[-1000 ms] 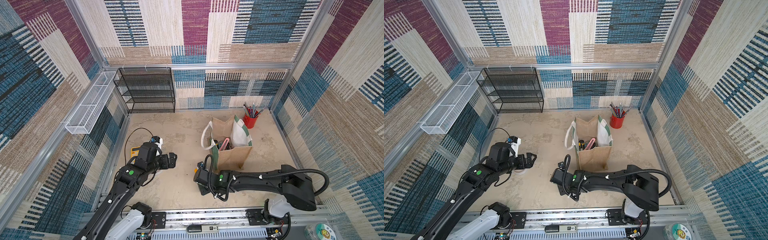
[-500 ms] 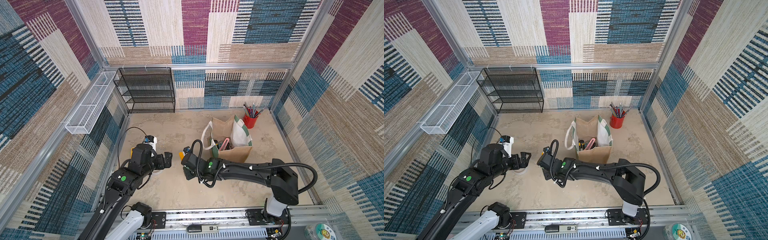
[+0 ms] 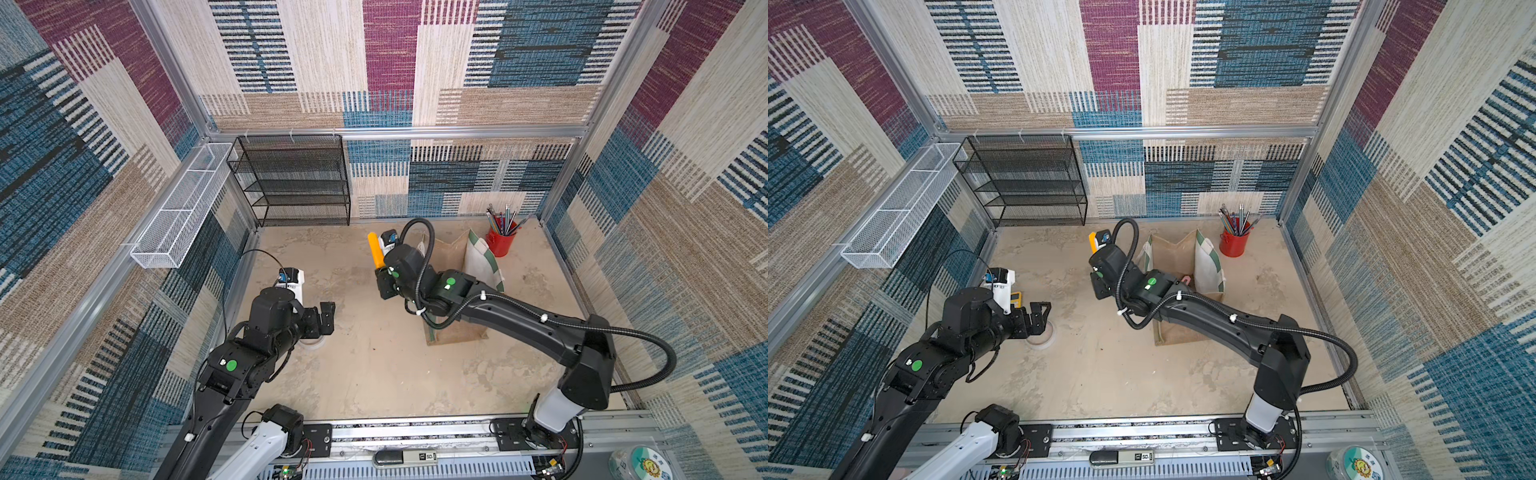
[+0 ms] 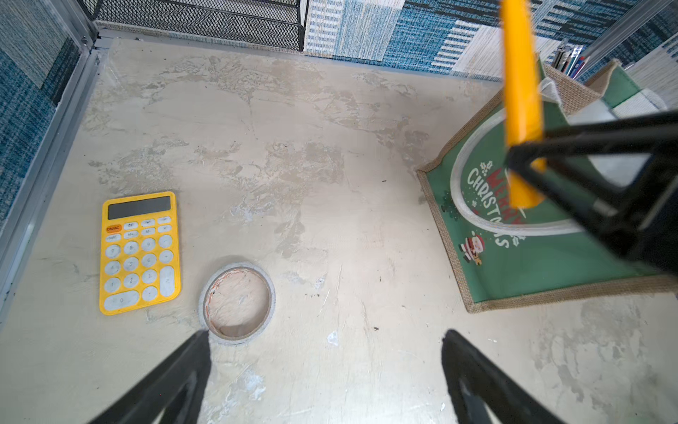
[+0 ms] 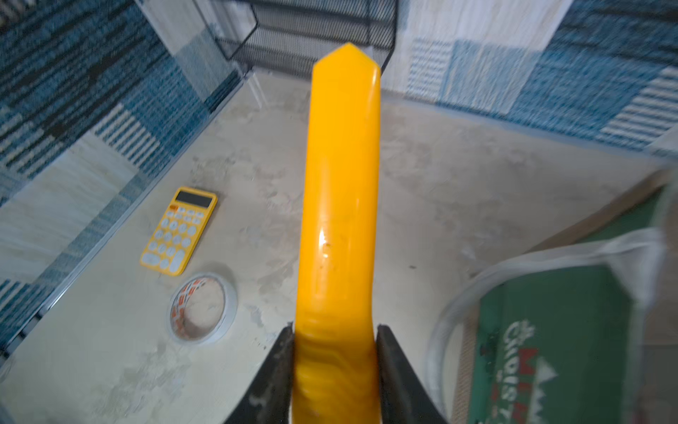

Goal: Place the art knife into the pouch
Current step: Place the utility knife in the pouch.

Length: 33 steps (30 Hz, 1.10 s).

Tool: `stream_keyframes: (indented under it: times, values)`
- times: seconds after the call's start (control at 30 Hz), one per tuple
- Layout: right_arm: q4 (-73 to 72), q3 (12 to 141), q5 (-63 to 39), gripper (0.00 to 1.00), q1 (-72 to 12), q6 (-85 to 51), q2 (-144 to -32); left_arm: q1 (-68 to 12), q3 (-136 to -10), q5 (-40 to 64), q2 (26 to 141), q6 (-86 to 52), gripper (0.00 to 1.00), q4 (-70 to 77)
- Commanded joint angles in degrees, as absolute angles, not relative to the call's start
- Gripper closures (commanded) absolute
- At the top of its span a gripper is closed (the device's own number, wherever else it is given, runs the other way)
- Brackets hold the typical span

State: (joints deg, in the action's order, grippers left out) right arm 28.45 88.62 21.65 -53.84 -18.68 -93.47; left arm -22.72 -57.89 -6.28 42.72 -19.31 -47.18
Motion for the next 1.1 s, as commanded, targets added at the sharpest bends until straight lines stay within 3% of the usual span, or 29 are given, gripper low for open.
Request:
stream_keyframes:
  times: [0.0,0.23,0.53,0.6,0.67,0.7,0.73,1.07]
  values:
    - [27.8,87.2,26.3,0.71,-50.2,-14.6,-88.5,-22.7,-58.8,-7.1,43.7,-17.4,0.01,-47.1]
    - [23.5,76.5,26.4,0.72,-40.8,-15.7,-76.8,-22.7,-61.3,-5.9,47.0,-17.1,0.01,-46.3]
    - [19.2,67.0,17.5,0.68,-34.1,-17.2,-73.4,-22.7,-63.3,-0.5,52.0,-18.2,0.01,-44.1]
    - [19.7,67.4,17.0,0.51,-33.3,-16.6,-74.0,-22.7,-63.1,-0.1,52.7,-18.8,0.01,-43.3]
    - [20.6,68.2,17.1,0.13,-32.5,-16.2,-74.6,-22.7,-62.5,0.1,53.1,-19.8,0.01,-41.9]
    - [20.8,68.6,16.7,0.04,-32.3,-15.7,-74.6,-22.7,-62.0,0.1,53.2,-20.5,0.01,-41.3]
    - [20.9,69.0,16.4,0.0,-32.2,-15.2,-74.5,-22.6,-61.5,0.0,53.2,-21.3,0.01,-40.2]
    - [20.3,71.5,16.6,0.0,-31.4,-10.7,-70.0,-22.7,-52.5,-1.9,52.5,-28.4,0.01,-26.1]
